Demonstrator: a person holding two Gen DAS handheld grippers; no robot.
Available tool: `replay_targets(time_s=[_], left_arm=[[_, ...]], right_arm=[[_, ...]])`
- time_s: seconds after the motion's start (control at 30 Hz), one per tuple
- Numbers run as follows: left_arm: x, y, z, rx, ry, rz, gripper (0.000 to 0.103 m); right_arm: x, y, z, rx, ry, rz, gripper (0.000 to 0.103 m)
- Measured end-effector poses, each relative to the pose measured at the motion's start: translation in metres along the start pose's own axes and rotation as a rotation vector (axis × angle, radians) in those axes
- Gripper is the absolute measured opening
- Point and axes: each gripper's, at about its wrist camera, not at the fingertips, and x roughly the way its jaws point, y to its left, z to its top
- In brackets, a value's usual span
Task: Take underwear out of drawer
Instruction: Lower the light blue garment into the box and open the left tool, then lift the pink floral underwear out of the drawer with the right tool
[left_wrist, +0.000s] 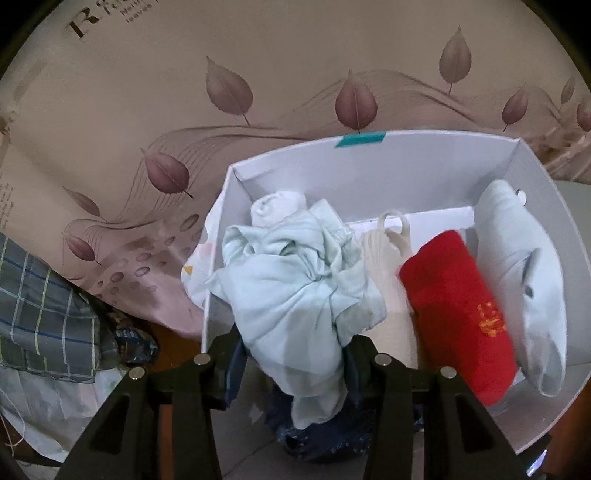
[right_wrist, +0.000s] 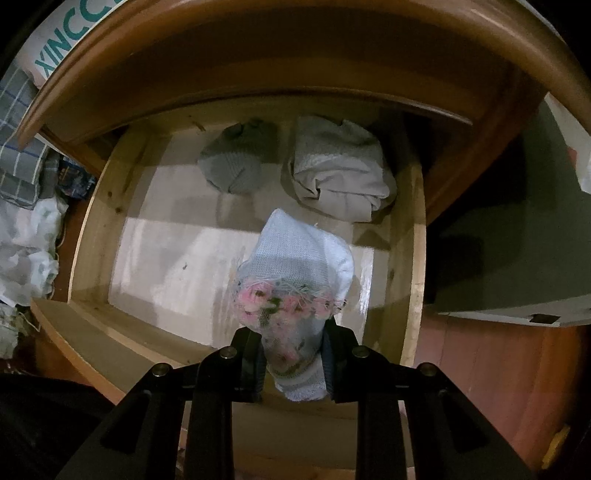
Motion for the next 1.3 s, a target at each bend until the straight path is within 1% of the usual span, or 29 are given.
replay_targets(time_s=[0.07, 0.23, 0.3, 0.37, 0.4, 0.43, 0.5, 0.67, 0.83, 1.0, 1.17, 1.3], left_arm=[[0.002, -0.003, -0.001, 0.008, -0.007, 0.023, 0.047], [-0.004, -0.001, 0.000, -0.003, -0.013, 0.024, 0.049], [-0.008, -0.001, -0.001, -0.001, -0.017, 0.037, 0.050], [-0.016, 0.000, -0.003, 0.005, -0.038, 0.048, 0.054], [-0.022, 0.001, -0.004, 0.004, -0.056, 0.047, 0.059], [-0.027, 0.003, -0.005, 0.005, -0.069, 0.044, 0.061], [-0.040, 0.004, -0.007, 0.001, -0.104, 0.045, 0.062], [-0.067, 0.010, -0.020, -0.019, -0.150, 0.037, 0.064], [-0.091, 0.020, -0.052, -0.056, -0.194, 0.042, 0.064], [-0.097, 0.030, -0.102, -0.112, -0.208, 0.073, 0.064], [-0.078, 0.028, -0.159, -0.128, -0.195, 0.116, 0.064], [-0.040, 0.021, -0.198, -0.177, -0.129, 0.099, 0.064]], right_arm=[[0.000, 0.001, 0.001, -0.004, 0.000, 0.001, 0.023], [0.001, 0.002, 0.000, -0.014, 0.004, 0.003, 0.023], [0.001, 0.002, 0.000, -0.015, 0.006, 0.001, 0.023], [0.001, 0.002, 0.000, -0.014, 0.004, -0.001, 0.023], [0.001, 0.001, 0.000, -0.013, 0.003, -0.003, 0.023], [0.001, 0.002, 0.000, -0.013, 0.003, -0.004, 0.023], [0.001, 0.002, 0.000, -0.014, 0.002, -0.004, 0.023], [0.002, 0.002, 0.000, -0.012, 0.003, 0.008, 0.023], [0.003, 0.002, -0.001, -0.023, 0.001, 0.008, 0.023], [0.005, 0.003, -0.001, -0.028, 0.003, 0.002, 0.023], [0.004, 0.004, -0.001, -0.033, -0.005, -0.002, 0.023], [0.005, 0.002, -0.003, -0.029, -0.011, -0.006, 0.023]])
